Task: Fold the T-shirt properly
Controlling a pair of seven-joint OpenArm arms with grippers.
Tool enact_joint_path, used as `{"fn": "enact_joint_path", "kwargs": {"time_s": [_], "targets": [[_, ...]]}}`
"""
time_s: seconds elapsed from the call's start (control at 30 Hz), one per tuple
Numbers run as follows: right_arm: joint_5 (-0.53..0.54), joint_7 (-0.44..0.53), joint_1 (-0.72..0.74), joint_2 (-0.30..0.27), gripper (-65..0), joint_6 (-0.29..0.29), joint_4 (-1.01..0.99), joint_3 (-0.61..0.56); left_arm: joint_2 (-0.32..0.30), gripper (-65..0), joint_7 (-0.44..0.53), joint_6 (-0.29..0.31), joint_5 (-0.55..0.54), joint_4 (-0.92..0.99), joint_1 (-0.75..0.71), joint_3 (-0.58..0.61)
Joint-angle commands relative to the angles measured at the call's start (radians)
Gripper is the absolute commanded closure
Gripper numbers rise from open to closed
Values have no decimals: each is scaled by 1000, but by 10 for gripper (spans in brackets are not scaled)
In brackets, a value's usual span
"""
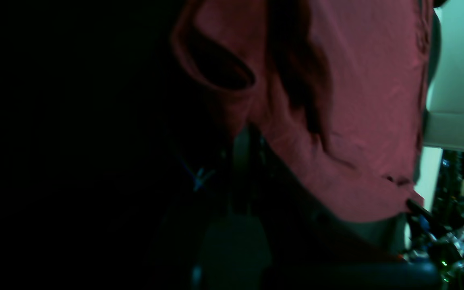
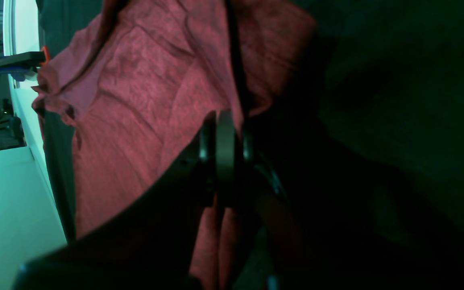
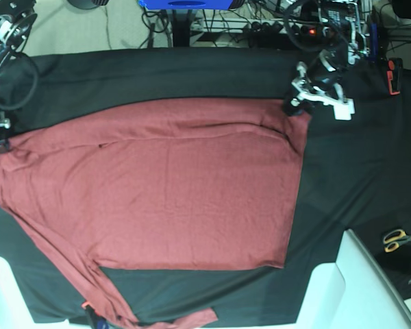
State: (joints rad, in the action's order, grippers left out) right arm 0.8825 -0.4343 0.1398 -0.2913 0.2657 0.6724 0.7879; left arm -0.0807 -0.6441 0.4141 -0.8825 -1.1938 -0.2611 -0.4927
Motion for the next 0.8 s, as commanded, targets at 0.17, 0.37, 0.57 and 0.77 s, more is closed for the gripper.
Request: {"fn": "enact_joint_path", "kwargs": {"time_s": [0.17,0.37,0.57,0.77], "targets": [[5,9,-10,-55,-2,13,20,-5,-20,0,-1,2,-5,-140,-45,-4],[5,1,-84,-53,-2,13,139,-5,-23,0,-1,2,-5,-191,-102,-4],[5,-96,-110,-41,-2,7,252,5,-23,0,-1,4,-10,-194,-154,-4],[11,-99,-144,-38,-2,7,255,5,-27,0,0,6,-11,-260,-223,-47]]}}
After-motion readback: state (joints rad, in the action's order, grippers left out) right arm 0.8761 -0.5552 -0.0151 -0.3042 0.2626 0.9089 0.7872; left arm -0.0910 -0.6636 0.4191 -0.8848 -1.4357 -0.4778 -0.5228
